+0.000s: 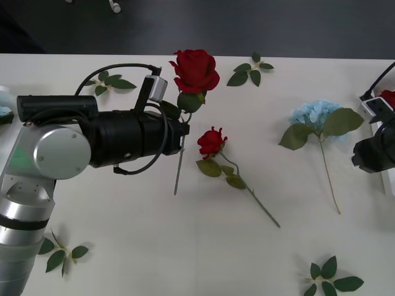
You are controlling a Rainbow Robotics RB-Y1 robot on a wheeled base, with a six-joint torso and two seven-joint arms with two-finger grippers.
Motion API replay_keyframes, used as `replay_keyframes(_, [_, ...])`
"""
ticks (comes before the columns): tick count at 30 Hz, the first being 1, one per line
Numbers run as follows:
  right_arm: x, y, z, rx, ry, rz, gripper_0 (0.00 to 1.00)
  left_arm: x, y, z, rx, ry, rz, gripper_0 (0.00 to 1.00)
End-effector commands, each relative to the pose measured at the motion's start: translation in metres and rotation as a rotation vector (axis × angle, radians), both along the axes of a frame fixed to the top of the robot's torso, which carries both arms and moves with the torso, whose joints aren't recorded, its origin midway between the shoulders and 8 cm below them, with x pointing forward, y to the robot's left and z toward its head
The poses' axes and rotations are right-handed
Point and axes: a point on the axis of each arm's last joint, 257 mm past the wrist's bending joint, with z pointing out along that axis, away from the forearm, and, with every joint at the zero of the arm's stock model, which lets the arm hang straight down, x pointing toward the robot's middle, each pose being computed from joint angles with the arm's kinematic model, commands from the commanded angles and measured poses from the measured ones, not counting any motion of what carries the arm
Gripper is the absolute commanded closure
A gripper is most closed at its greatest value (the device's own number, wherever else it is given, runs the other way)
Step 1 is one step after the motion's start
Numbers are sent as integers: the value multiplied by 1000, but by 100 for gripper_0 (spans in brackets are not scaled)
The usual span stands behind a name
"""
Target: Put the red flowers into the right box and the blue flowers into the left box
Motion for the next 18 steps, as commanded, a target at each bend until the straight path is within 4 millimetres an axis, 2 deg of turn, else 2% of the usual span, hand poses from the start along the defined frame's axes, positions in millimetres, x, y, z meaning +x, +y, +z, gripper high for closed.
replay_keyframes(1, [6, 19, 39, 27, -92, 101, 39, -18, -7, 36, -21, -200, -147, 100])
replay_keyframes(6, [6, 53, 50, 117, -191, 226, 39, -40, -10, 60, -77, -348, -272, 100])
replay_keyframes(9, [3, 72, 48, 180, -252, 282, 39, -54, -10, 69, -82, -413, -349, 100])
replay_keyframes(13, [-13, 85, 33, 207, -307, 347, 39, -75, -6, 82, -90, -506, -450, 100])
replay_keyframes(18, [-35, 105, 14, 254, -364, 395, 39, -92, 3, 99, -146, -573, -499, 100])
